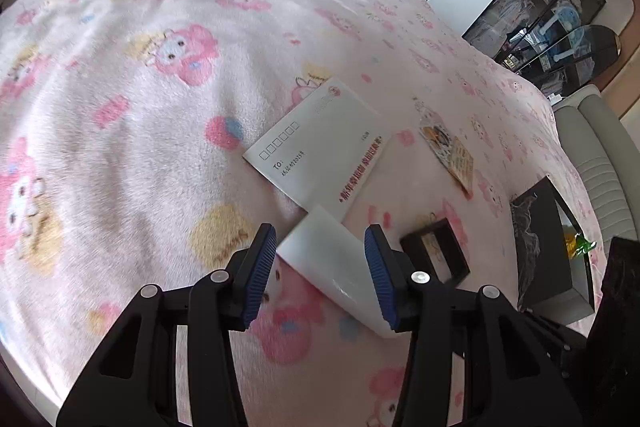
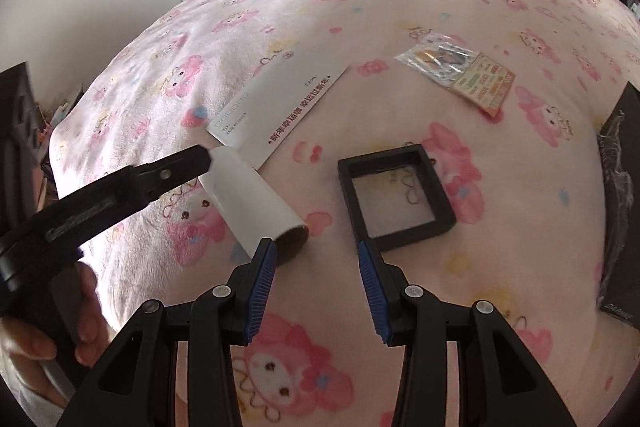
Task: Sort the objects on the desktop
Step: 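Close the left gripper on the white paper roll and lift it, then carry the paper roll in the left gripper into the DAPHNE box, then open the left gripper to drop the roll beside the wipes, then withdraw both tools from the box toward the black square frame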
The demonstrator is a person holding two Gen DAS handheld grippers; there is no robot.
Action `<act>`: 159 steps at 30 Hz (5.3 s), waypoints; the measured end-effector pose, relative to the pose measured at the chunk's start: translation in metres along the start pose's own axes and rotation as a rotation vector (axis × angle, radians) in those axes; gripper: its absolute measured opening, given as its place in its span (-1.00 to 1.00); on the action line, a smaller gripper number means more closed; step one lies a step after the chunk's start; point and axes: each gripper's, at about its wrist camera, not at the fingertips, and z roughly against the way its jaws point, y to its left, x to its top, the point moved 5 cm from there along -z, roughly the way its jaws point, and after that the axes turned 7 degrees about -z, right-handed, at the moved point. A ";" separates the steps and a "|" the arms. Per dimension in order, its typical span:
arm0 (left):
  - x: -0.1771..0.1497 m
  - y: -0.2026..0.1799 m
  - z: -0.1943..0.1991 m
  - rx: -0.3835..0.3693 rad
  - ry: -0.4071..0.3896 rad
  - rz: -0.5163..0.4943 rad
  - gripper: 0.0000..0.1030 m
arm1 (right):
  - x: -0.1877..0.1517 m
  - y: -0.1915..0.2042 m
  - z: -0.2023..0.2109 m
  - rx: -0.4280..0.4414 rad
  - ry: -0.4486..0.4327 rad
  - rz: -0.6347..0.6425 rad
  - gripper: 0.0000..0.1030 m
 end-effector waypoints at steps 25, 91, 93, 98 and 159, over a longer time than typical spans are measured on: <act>-0.037 -0.002 0.010 -0.094 0.057 0.074 -0.16 | 0.000 -0.001 -0.015 0.132 0.042 -0.009 -0.25; -0.112 -0.457 0.019 -0.434 0.163 -0.563 -0.30 | -0.073 -0.323 0.278 -0.053 -0.336 -0.395 -0.22; -0.103 -0.481 0.010 -0.441 0.149 -0.578 -0.30 | -0.063 -0.343 0.287 -0.065 -0.357 -0.404 -0.22; -0.105 -0.511 -0.024 -0.448 0.177 -0.555 -0.30 | -0.039 -0.393 0.299 -0.103 -0.379 -0.416 -0.22; -0.074 -0.461 0.101 -0.269 -0.082 -0.615 -0.30 | -0.052 -0.282 0.348 -0.310 -0.485 -0.330 -0.22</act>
